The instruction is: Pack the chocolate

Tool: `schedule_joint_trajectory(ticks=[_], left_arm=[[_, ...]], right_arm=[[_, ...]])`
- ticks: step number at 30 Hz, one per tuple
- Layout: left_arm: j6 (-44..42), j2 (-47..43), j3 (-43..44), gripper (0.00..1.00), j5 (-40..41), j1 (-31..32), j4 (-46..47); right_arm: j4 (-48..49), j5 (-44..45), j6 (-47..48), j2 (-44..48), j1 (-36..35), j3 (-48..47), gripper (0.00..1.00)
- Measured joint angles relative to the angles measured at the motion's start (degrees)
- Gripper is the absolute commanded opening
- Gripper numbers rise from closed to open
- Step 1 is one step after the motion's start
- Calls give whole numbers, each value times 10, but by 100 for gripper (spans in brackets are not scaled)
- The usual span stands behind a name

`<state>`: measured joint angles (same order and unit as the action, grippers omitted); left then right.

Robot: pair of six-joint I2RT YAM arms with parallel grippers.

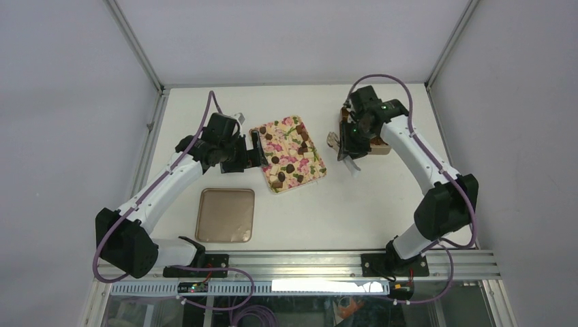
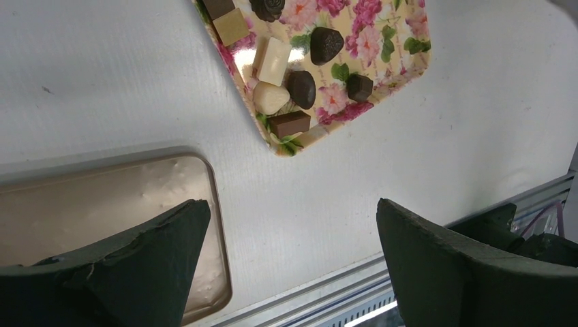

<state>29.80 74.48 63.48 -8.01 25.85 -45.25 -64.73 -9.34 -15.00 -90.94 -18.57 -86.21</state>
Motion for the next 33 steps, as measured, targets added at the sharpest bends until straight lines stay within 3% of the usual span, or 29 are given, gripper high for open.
schedule_joint_trajectory(ticks=[9,22,33], left_arm=[[3,-8,-7,99,2,0,-2],[3,-21,-7,99,7,0,-2],[3,-22,-8,99,20,0,-4]], right_arm=[[-7,23,-21,13,-135,33,26],[7,57,-54,-92,-159,22,48],[22,63,-54,-140,-160,-23,51]])
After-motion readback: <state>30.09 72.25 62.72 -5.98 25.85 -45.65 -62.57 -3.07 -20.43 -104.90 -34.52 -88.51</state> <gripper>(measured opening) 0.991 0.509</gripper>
